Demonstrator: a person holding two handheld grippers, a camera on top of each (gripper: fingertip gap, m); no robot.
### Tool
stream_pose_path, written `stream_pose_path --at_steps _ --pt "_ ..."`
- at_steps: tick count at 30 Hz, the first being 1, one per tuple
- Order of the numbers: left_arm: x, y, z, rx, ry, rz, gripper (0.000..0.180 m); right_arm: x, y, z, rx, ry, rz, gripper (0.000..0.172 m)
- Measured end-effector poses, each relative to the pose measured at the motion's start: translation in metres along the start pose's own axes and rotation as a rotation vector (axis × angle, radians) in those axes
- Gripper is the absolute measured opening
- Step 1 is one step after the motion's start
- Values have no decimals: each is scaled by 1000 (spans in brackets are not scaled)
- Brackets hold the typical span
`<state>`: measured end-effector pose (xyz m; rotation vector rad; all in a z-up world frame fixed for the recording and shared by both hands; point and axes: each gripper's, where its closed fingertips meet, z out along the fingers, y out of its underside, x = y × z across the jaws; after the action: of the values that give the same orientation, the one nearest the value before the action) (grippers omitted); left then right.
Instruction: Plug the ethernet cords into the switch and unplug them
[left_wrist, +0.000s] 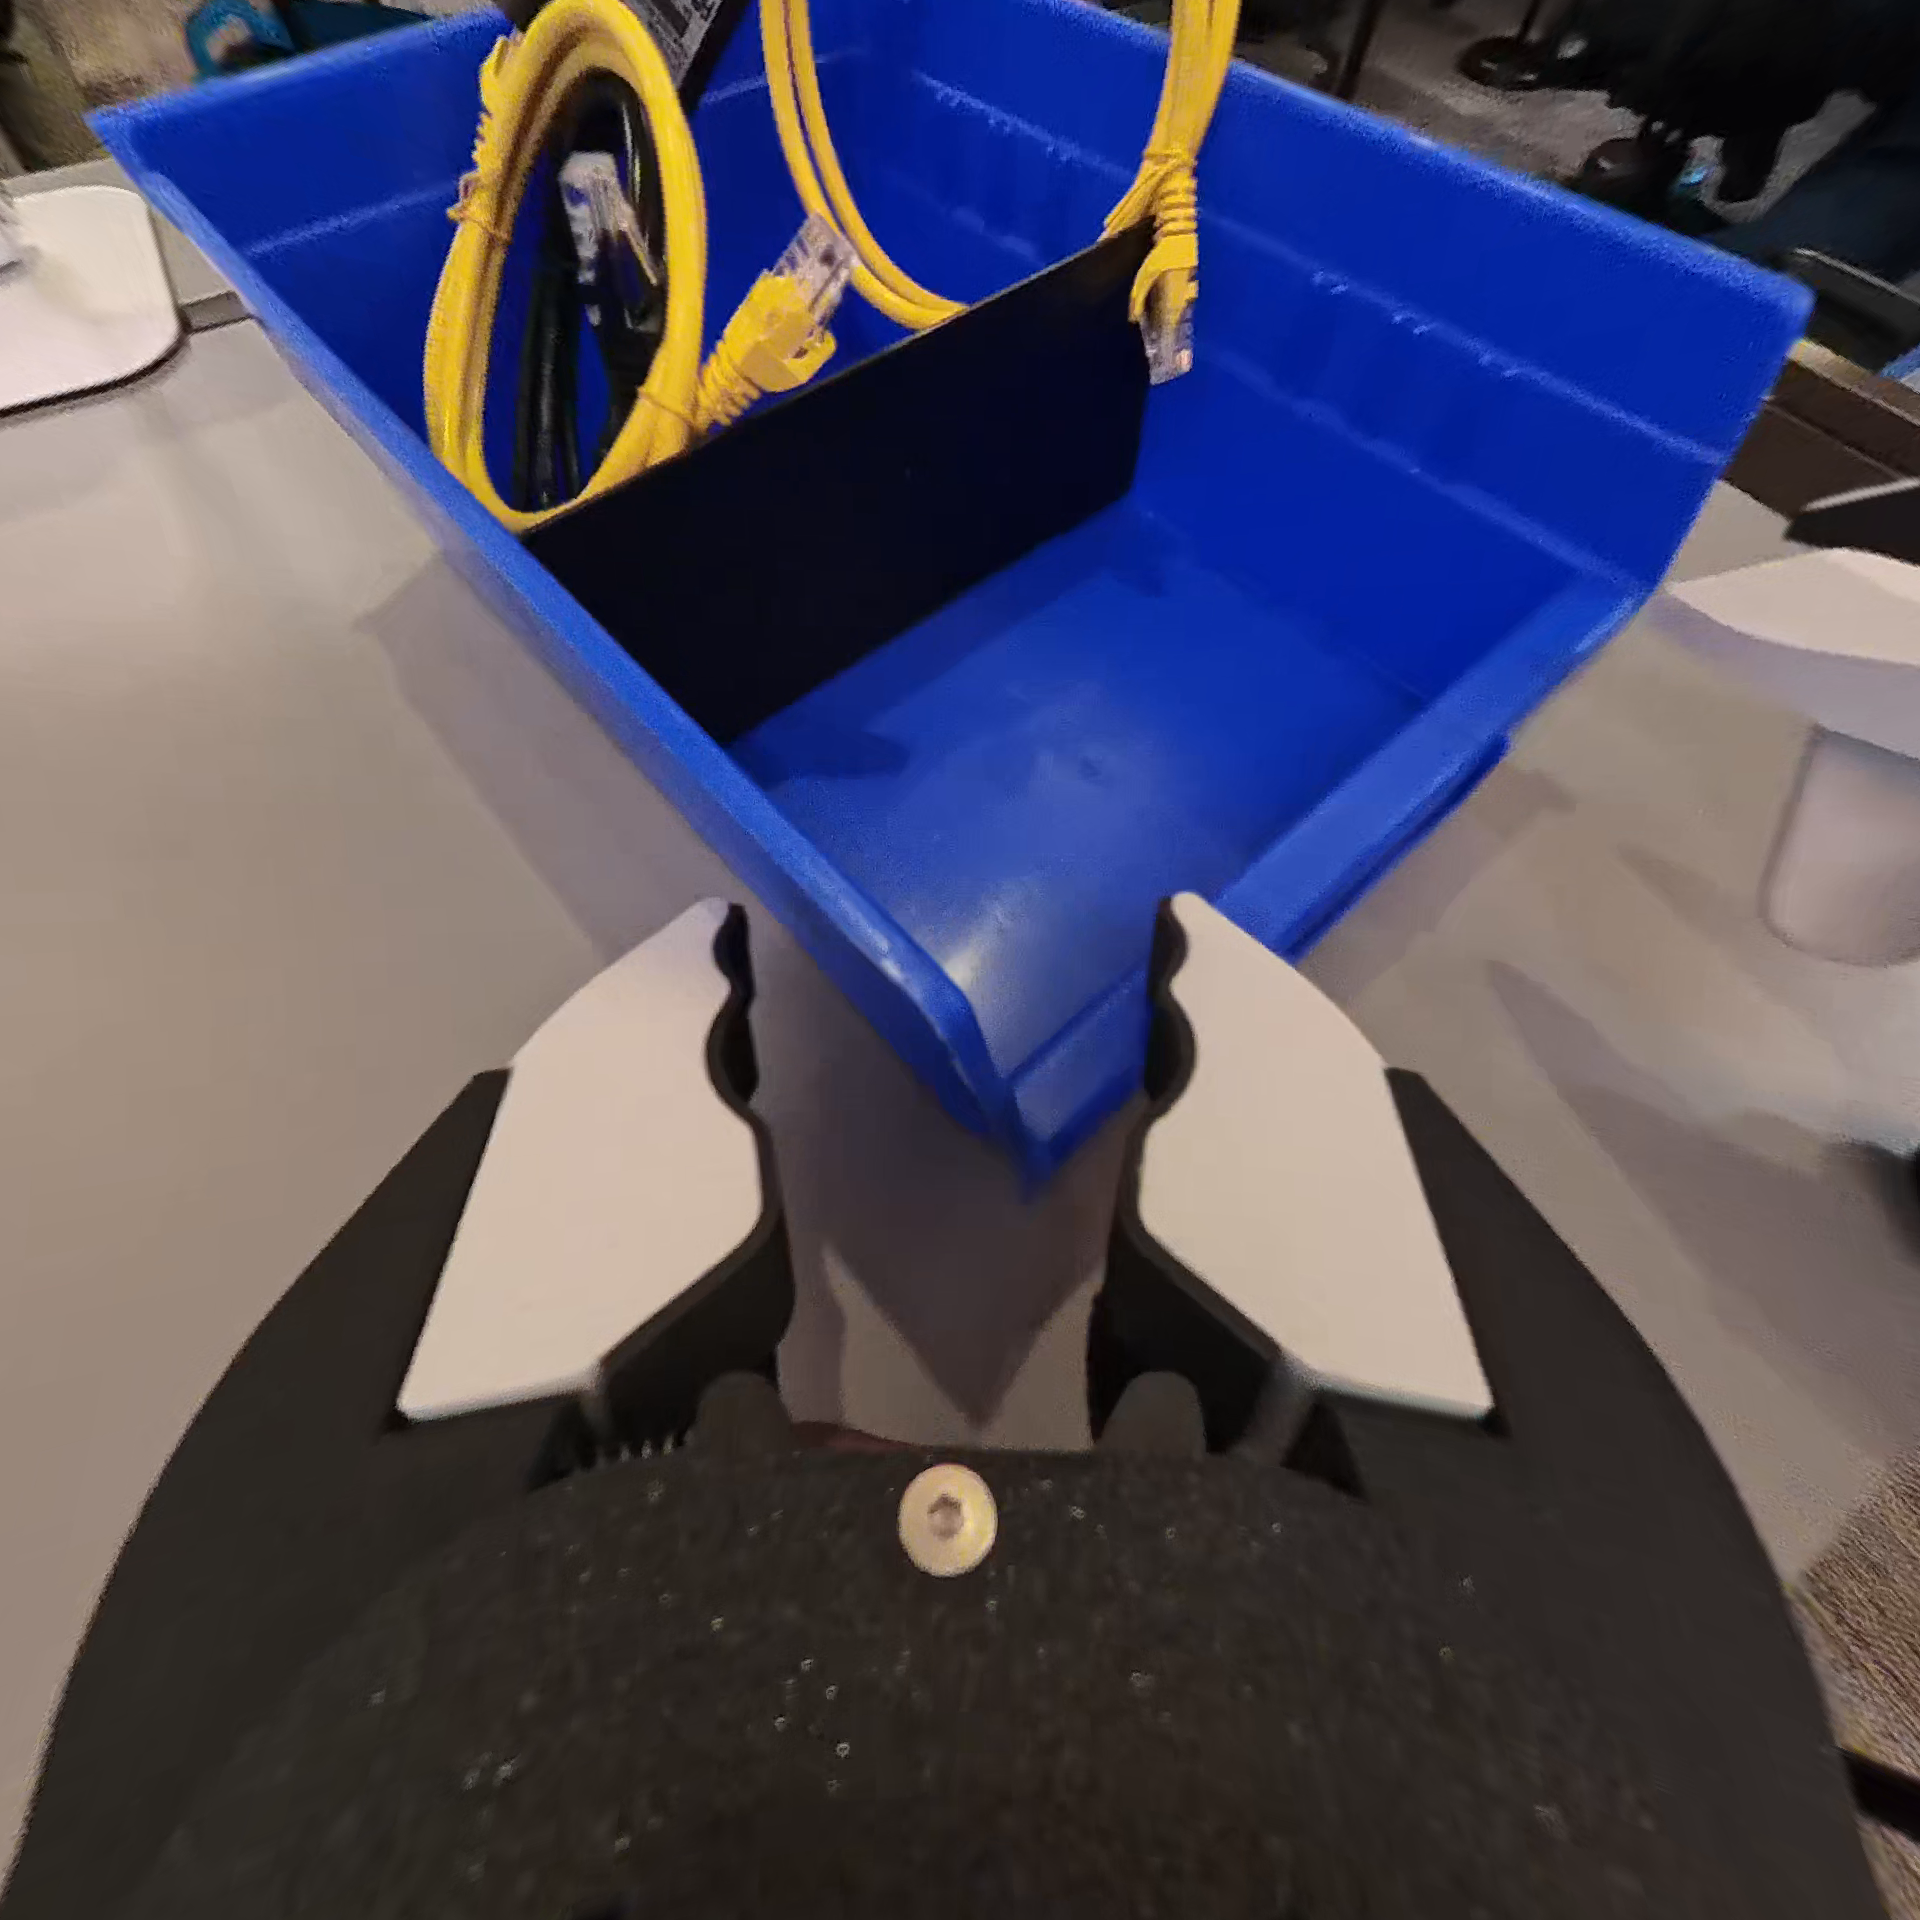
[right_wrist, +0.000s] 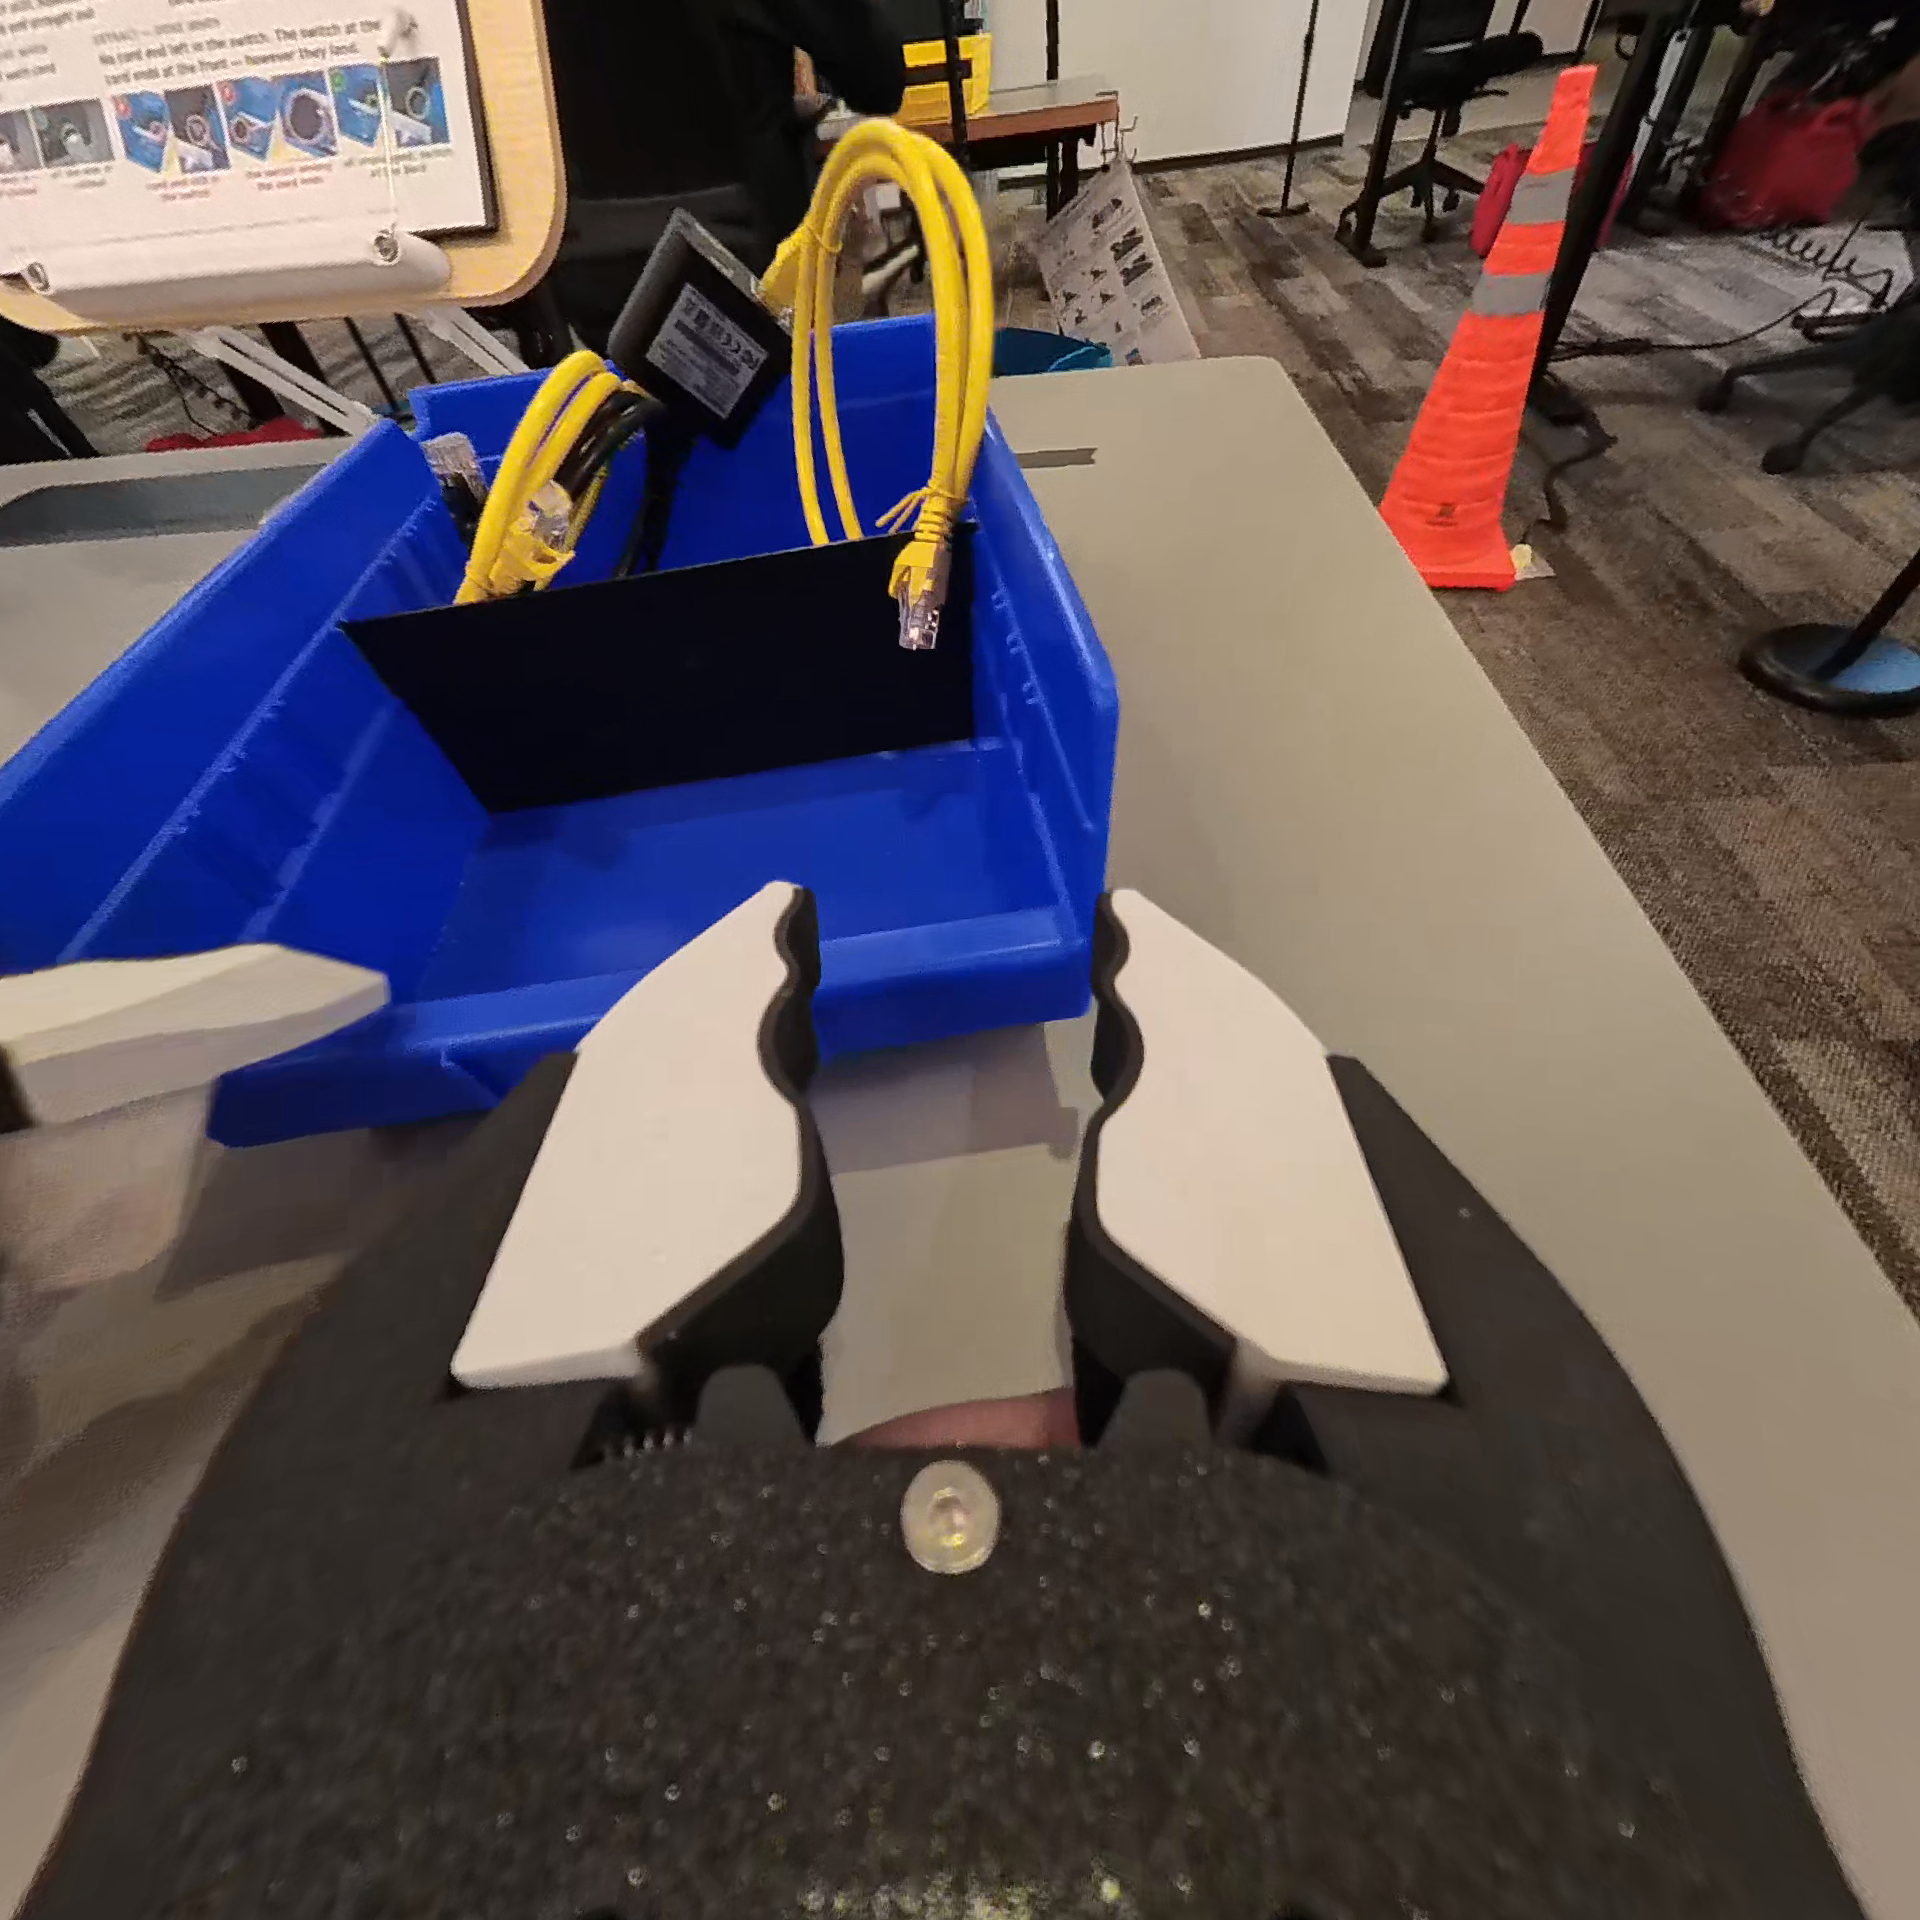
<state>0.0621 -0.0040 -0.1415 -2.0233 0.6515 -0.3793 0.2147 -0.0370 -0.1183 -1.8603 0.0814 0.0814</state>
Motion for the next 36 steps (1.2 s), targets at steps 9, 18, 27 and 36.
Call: stream_pose_path --at_steps 9,18,27,36 --pt "-20 -7 -3 11 -80 41 28 -15 12 22 -127 86 -62 61" --pt "-74 -3 -13 6 -145 -106 5 -67 -12 5 12 120 -74 37" --pt "-91 6 -28 17 -137 -115 4 -56 11 12 -75 241 -81 42" --pt "-136 20 -81 58 -192 -109 4 -116 7 9 -99 138 -49 2"
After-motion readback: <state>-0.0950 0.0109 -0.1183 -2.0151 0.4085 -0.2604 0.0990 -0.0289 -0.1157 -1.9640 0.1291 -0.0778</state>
